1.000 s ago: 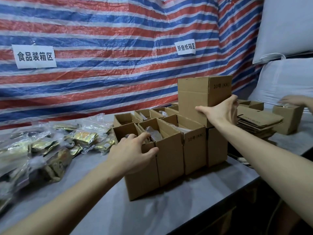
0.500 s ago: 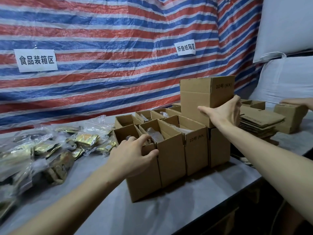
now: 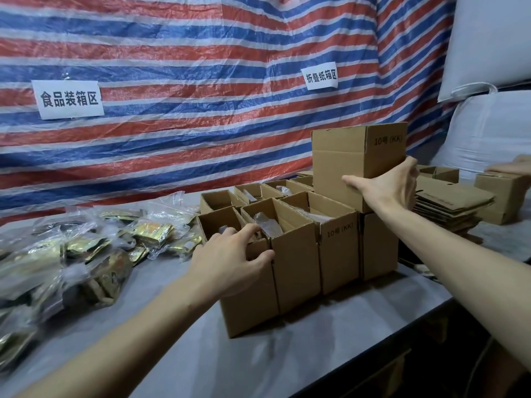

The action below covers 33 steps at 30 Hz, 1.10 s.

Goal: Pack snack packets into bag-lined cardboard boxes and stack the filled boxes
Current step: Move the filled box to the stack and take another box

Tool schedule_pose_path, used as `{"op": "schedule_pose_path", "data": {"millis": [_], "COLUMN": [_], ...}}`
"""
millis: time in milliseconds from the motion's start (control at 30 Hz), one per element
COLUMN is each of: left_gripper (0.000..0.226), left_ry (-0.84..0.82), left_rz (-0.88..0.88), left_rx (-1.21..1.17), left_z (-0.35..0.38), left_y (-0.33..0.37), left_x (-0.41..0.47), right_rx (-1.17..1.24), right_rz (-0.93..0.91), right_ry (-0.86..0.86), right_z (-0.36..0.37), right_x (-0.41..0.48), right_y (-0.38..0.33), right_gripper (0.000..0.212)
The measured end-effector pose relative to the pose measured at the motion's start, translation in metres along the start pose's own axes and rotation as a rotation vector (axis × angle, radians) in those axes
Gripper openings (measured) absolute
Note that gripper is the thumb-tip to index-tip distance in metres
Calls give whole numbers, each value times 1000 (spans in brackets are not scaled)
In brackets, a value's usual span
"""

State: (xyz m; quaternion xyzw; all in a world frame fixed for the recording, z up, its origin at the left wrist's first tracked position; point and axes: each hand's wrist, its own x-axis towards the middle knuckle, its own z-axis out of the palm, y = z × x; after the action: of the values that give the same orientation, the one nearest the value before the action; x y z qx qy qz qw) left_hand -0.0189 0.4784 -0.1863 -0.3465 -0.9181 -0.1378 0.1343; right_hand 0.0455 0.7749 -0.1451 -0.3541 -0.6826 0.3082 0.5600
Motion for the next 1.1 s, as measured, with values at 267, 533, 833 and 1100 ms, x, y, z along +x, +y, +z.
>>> {"op": "schedule_pose_path", "data": {"millis": [267,533,833,1100], "left_gripper": [65,63,62,65], "left_ry": [18,29,36,14], "left_rz": [6,5,-4,-10], "left_rx": [-7,-1,-4,-6], "left_z": [0,1,1,-2], "left_y": [0,1,3,5], "left_x": [-2,-3,-3,-4], "right_rx": [-54,-116,-259,-257], "right_rz": [-52,-89,-156,-193], "right_ry": [-17,-42,-75,-119], "right_z": [0,-4,3,0], "right_x": [1,0,-12,-17], "right_y": [2,14,10,17], "right_gripper": [113,117,116,123]}}
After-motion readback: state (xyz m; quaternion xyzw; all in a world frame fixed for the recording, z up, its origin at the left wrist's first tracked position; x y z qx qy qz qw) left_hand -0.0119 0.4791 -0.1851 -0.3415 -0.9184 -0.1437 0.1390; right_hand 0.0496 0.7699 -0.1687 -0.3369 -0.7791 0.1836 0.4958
